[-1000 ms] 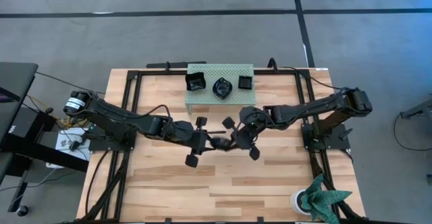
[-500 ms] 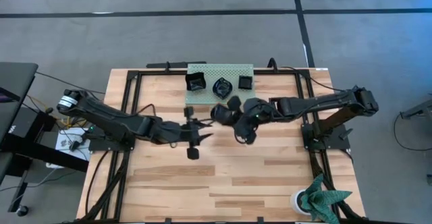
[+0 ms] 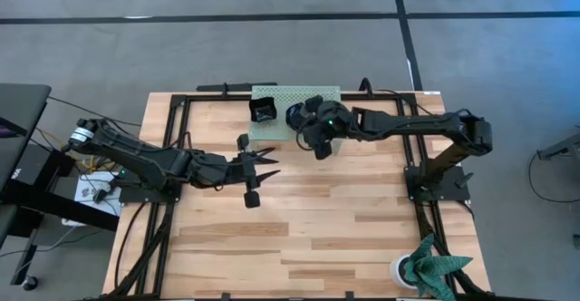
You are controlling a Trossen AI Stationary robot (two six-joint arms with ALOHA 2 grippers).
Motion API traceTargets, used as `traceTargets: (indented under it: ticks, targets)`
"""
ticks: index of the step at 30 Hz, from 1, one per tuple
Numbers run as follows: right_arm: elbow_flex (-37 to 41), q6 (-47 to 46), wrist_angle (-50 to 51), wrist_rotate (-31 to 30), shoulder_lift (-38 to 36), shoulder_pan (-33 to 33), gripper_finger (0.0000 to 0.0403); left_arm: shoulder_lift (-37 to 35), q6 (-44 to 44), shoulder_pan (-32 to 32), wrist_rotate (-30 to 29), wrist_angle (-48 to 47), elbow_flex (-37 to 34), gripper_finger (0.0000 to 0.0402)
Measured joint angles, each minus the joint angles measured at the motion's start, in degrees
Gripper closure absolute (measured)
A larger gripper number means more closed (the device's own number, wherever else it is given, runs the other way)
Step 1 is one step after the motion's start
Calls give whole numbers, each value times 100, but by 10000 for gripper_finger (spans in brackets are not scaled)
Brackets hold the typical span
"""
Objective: Pick & Place Mini shaped plates
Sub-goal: Stack the leaf-shaped plate on the leaf-shaped plate on the shelf
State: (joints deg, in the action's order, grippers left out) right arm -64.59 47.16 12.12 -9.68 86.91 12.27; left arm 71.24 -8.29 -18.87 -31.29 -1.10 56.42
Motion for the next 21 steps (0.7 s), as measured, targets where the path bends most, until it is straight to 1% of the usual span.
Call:
traceTargets:
  ticks: [2, 7, 9, 14, 19, 21]
  targets:
    - [37, 36, 121, 1, 21, 108, 402, 0, 0, 0, 3, -3, -2, 294]
    - [17, 313, -68, 20, 185, 262, 391, 9, 2, 3, 0, 4, -4, 294]
    - [20, 464, -139, 18, 298, 290, 380, 9, 1, 7, 4, 3, -4, 294]
    - [28, 488, -154, -14, 444, 291, 343, 9, 4, 9, 2, -6, -4, 294]
    - [25, 489, -176, -530, 321, 159, 319, 9, 4, 9, 2, -7, -4, 294]
    - [25, 525, -192, -601, 242, 109, 315, 9, 2, 9, 2, -9, -4, 294]
